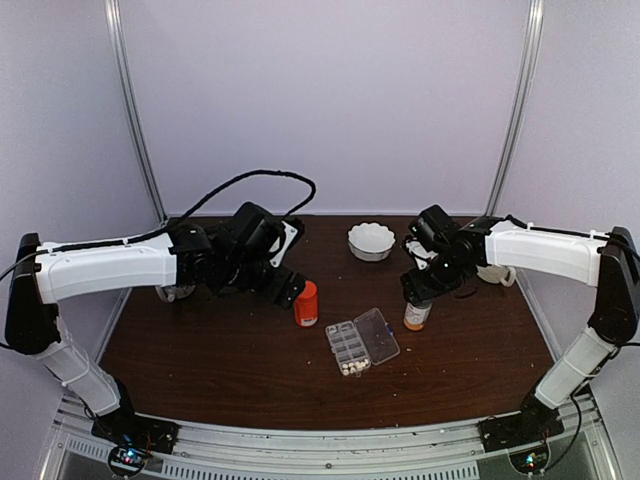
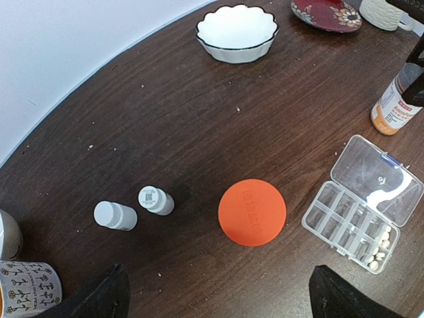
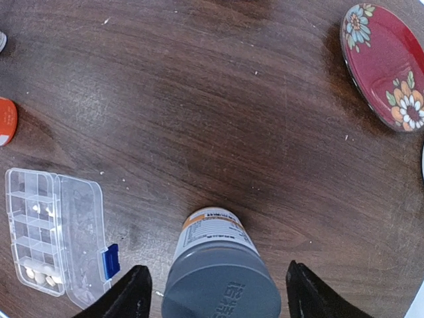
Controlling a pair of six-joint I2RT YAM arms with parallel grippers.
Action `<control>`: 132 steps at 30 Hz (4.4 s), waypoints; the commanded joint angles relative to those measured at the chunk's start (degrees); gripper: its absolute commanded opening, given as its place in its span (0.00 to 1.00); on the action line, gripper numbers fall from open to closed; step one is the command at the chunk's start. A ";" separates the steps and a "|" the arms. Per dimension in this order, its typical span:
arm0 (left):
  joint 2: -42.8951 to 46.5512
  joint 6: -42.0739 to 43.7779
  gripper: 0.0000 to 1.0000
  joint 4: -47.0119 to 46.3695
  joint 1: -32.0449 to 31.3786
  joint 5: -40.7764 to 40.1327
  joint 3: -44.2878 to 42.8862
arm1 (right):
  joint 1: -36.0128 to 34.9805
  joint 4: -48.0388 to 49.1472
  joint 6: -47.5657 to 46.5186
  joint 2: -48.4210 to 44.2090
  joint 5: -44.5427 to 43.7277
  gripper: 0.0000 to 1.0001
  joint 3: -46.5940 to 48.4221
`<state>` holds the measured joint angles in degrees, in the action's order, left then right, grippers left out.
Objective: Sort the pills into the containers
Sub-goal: Place the pill bottle at the center of the board, then pick up the pill bottle from the center of the board.
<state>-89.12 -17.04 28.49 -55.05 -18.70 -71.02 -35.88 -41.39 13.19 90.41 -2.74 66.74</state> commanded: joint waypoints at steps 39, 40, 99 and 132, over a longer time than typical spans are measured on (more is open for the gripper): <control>-0.29 -0.74 0.98 -0.45 0.82 0.93 -0.98 | 11.36 2.02 -2.54 9.40 -4.71 0.51 13.74; -0.34 -0.72 0.98 -0.41 0.88 1.02 -1.16 | 11.40 2.00 -2.60 9.49 -4.73 0.52 13.75; -18.60 -4.32 0.91 8.38 3.03 9.49 -17.14 | 10.87 15.38 2.56 -20.30 3.64 1.00 -3.41; -21.34 -6.59 0.62 8.80 3.72 9.48 -18.25 | 8.73 10.27 0.02 -15.50 4.68 1.00 1.09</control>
<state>-110.59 -22.90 39.00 -51.68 -9.43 -89.62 -26.46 -29.78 13.78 74.26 2.79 64.99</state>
